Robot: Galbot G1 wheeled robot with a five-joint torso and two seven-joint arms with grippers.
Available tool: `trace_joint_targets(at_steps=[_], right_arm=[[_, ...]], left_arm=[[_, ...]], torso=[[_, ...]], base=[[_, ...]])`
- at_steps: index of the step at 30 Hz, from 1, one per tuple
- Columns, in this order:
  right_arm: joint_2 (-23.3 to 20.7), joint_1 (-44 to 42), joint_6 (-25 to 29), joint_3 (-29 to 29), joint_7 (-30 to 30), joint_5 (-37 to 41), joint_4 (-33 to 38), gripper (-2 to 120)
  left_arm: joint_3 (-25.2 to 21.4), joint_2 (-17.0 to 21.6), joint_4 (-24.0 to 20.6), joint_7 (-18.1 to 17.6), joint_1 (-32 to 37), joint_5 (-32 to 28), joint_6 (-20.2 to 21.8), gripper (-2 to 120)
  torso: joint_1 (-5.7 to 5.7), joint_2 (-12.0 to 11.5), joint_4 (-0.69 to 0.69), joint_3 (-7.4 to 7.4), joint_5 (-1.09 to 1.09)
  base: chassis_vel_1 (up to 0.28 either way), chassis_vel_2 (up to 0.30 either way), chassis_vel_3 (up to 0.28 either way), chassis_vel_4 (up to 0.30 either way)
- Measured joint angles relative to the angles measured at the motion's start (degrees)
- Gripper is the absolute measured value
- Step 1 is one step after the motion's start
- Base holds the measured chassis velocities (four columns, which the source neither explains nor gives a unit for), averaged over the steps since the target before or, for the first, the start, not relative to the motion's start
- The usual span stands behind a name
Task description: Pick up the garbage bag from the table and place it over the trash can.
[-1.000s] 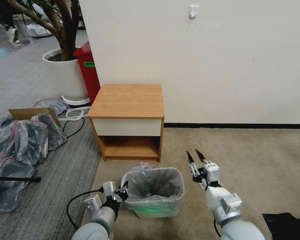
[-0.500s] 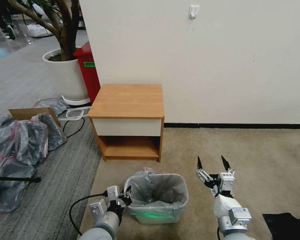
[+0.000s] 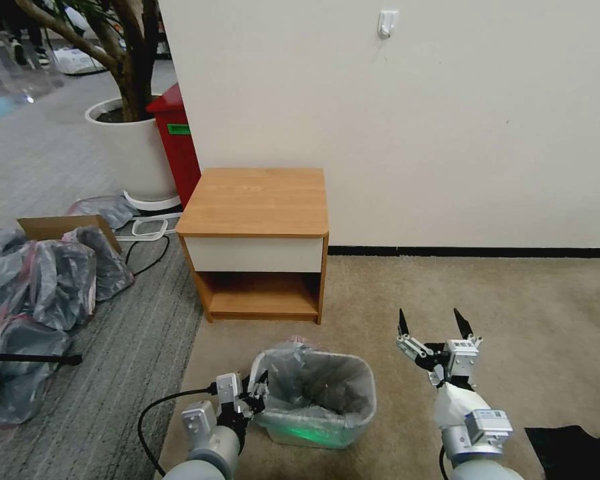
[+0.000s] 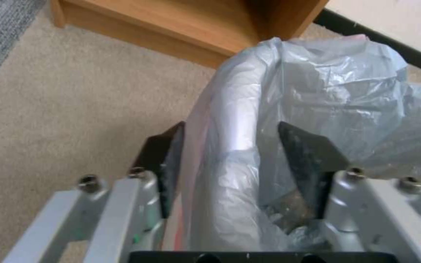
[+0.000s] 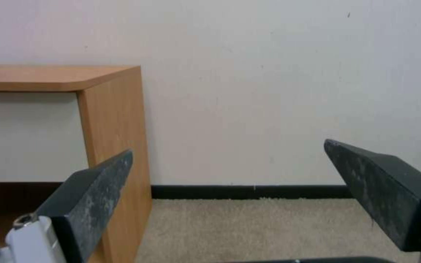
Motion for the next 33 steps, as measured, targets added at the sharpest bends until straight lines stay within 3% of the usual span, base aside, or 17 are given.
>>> trace_joint_targets(at_steps=[8,11,12,13,17,21,23,26,27,30,33], right_arm=[[-0.5,-0.2,0.3,0.2,-0.1,1.6,0.5,100],[-1.2,-1.5,1.8,0.6,-2.2,5.4,0.5,100],[-1.5,-2.2,2.8,1.0,-3.2,7.0,0.3,100],[-1.5,-2.2,2.8,1.0,-3.2,7.0,0.3,100],[-1.7,-4.7,8.1,3.1,-6.9,8.7,-1.6,100],[-1.2,-7.7,11.4,4.5,-7.4,8.7,-2.2,100],[-1.2,-8.0,11.6,4.6,-7.4,8.7,-2.2,100],[-0.2,-12.9,14.8,7.1,-8.4,8.4,-1.3,100],[-0.2,-12.9,14.8,7.1,-8.4,8.4,-1.3,100],[0.5,-15.2,15.7,7.8,-9.0,8.4,-0.7,100],[1.4,-16.1,15.8,8.0,-9.3,8.4,0.3,100]], left_arm=[[-0.6,-0.2,-2.2,0.0,2.2,3.0,-2.0,79],[-2.0,-0.2,-2.6,1.5,4.0,10.7,-8.9,91],[-3.4,-0.3,-2.4,3.1,5.1,15.0,-13.5,95],[-3.4,-0.3,-2.4,3.1,5.1,15.0,-13.5,95],[-8.1,0.1,-2.1,5.0,8.5,22.7,-24.6,100],[-12.1,-0.1,-4.0,6.7,11.8,24.1,-28.7,100],[-12.6,-0.2,-4.3,7.0,12.3,24.2,-29.1,100],[-19.2,0.1,-7.4,12.8,17.0,25.1,-31.3,100],[-19.2,0.1,-7.4,12.8,17.0,25.1,-31.3,100],[-23.0,-0.4,-9.9,17.3,19.2,24.5,-29.7,100],[-23.8,-0.4,-12.0,18.4,20.5,24.0,-28.0,100]], torso=[[0.0,0.0,0.0,0.0,0.0],[0.0,0.0,0.0,0.0,0.0],[0.0,0.0,0.0,0.0,0.0],[0.0,0.0,0.0,0.0,0.0],[0.0,0.0,-0.01,0.0,0.0],[0.0,0.0,0.0,0.0,0.0],[0.0,0.0,0.0,0.0,0.0],[0.0,0.0,0.0,0.0,-0.01],[0.0,0.0,0.0,0.0,-0.01],[0.0,0.0,0.0,0.0,-0.01],[0.01,0.0,0.0,0.0,0.0]], base=[[0.0,0.0,0.0,0.0],[0.0,0.0,0.0,0.0],[0.0,0.0,0.0,0.0],[0.0,0.0,0.0,0.0],[0.0,0.0,0.0,0.0],[0.0,0.0,0.0,0.0],[0.0,0.0,0.0,0.0],[0.0,0.0,0.0,0.0],[0.0,0.0,0.0,0.0],[0.0,0.0,0.0,0.0],[0.0,0.0,0.0,0.0]])
